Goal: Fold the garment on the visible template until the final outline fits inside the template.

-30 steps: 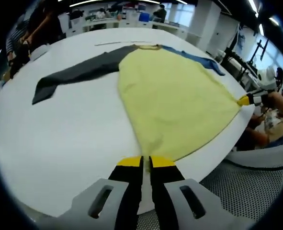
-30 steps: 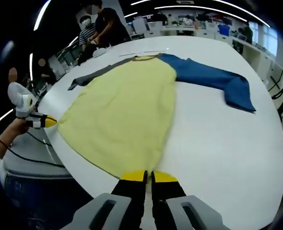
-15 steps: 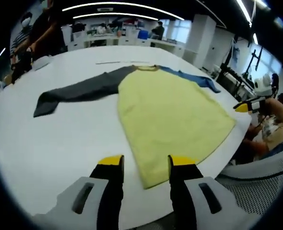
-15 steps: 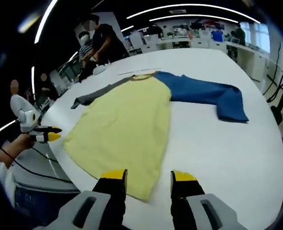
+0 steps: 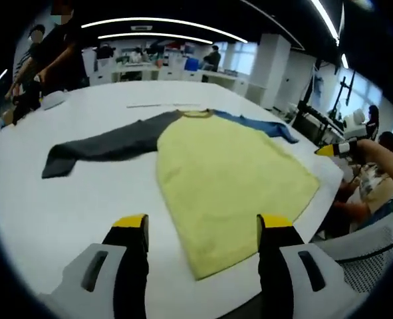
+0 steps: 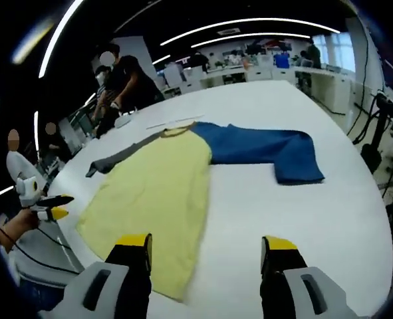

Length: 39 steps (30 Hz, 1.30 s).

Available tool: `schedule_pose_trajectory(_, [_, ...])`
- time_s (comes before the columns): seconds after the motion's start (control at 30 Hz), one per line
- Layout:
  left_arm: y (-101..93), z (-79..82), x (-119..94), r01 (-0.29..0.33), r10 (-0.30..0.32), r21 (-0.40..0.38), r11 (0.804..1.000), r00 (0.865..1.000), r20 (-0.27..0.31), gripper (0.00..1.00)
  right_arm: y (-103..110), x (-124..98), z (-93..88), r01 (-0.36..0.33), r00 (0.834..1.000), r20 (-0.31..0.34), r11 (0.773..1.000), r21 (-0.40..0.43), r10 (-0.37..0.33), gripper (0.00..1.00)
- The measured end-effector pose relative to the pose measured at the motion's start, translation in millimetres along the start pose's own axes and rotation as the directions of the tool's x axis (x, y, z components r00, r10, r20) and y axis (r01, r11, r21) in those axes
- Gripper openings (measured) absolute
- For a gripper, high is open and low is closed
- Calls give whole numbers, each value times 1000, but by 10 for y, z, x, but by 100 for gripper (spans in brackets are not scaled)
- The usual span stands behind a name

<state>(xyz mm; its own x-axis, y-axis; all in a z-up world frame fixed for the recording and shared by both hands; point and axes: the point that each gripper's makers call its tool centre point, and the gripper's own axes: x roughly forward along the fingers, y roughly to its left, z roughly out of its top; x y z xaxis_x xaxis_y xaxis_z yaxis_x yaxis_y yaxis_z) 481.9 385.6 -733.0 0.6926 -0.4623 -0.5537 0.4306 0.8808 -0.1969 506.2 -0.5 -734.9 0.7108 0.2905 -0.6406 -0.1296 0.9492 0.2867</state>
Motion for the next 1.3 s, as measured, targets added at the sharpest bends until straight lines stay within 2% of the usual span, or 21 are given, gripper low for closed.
schedule_pose_trajectory(0.17, [-29, 42, 21, 14, -14, -9, 1000, 1000, 23, 77, -168, 43, 144, 37, 999, 35, 999, 27, -38, 66])
schedule_pose_trajectory(0.37, [-52, 115, 24, 21, -22, 30, 999, 998, 54, 85, -396, 126, 340, 84, 994, 71, 994, 74, -89, 66])
schedule_pose_trajectory(0.6, [-80, 228, 6, 33, -39, 55, 998, 994, 101, 93, -616, 251, 446, 137, 987, 67, 985, 102, -144, 63])
schedule_pose_trajectory(0.67, [-90, 250, 2, 36, -43, 65, 997, 993, 109, 96, -744, 353, 535, 149, 986, 62, 983, 107, -156, 62])
schedule_pose_trajectory(0.77, [-106, 269, 1, 41, -50, 77, 996, 992, 116, 98, -882, 402, 565, 184, 979, 59, 975, 123, -193, 60])
schedule_pose_trajectory(1.13, [-116, 332, 10, 43, -57, 104, 994, 989, 133, 99, -1180, 575, 563, 273, 957, 47, 946, 177, -285, 48])
schedule_pose_trajectory(1.3, [-108, 321, 21, 41, -55, 105, 994, 990, 126, 99, -1354, 620, 552, 330, 939, 44, 929, 167, -342, 44])
